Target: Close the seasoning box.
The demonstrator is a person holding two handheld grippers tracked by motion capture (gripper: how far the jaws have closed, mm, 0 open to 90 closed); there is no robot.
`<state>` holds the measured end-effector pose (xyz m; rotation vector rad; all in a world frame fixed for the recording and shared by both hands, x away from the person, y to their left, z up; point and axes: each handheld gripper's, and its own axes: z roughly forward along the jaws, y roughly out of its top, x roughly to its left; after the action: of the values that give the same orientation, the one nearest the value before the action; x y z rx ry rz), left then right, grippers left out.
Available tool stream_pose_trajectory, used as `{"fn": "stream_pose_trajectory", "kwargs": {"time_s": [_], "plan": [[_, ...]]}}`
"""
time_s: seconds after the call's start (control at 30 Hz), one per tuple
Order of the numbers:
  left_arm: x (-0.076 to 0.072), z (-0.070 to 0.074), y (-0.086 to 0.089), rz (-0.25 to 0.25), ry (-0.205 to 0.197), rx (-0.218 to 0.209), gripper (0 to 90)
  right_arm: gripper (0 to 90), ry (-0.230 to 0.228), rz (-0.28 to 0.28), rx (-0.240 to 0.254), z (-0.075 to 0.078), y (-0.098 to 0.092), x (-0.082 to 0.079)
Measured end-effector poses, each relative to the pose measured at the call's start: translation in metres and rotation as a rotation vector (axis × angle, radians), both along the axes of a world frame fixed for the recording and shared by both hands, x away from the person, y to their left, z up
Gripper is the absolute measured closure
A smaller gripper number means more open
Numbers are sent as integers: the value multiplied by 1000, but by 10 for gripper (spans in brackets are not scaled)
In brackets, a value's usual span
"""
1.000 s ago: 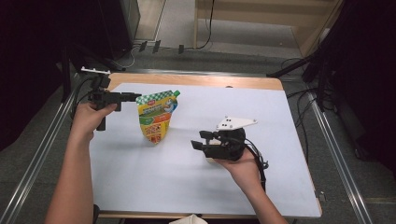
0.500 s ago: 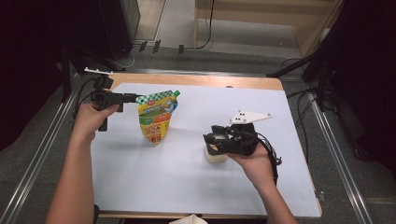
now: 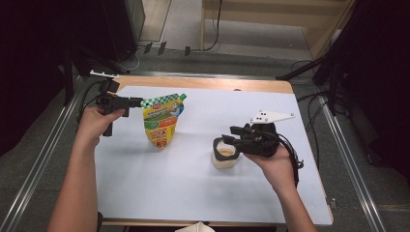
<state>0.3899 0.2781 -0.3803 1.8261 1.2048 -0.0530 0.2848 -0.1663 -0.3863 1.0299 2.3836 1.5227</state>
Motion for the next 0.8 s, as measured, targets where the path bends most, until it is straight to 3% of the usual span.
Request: {"fn": "stream_pose_trajectory", "kwargs": {"time_s": [0.8], "plan": [[-1, 0, -1, -16, -2, 3, 415, 675, -8, -103, 8, 6, -46, 8]]}}
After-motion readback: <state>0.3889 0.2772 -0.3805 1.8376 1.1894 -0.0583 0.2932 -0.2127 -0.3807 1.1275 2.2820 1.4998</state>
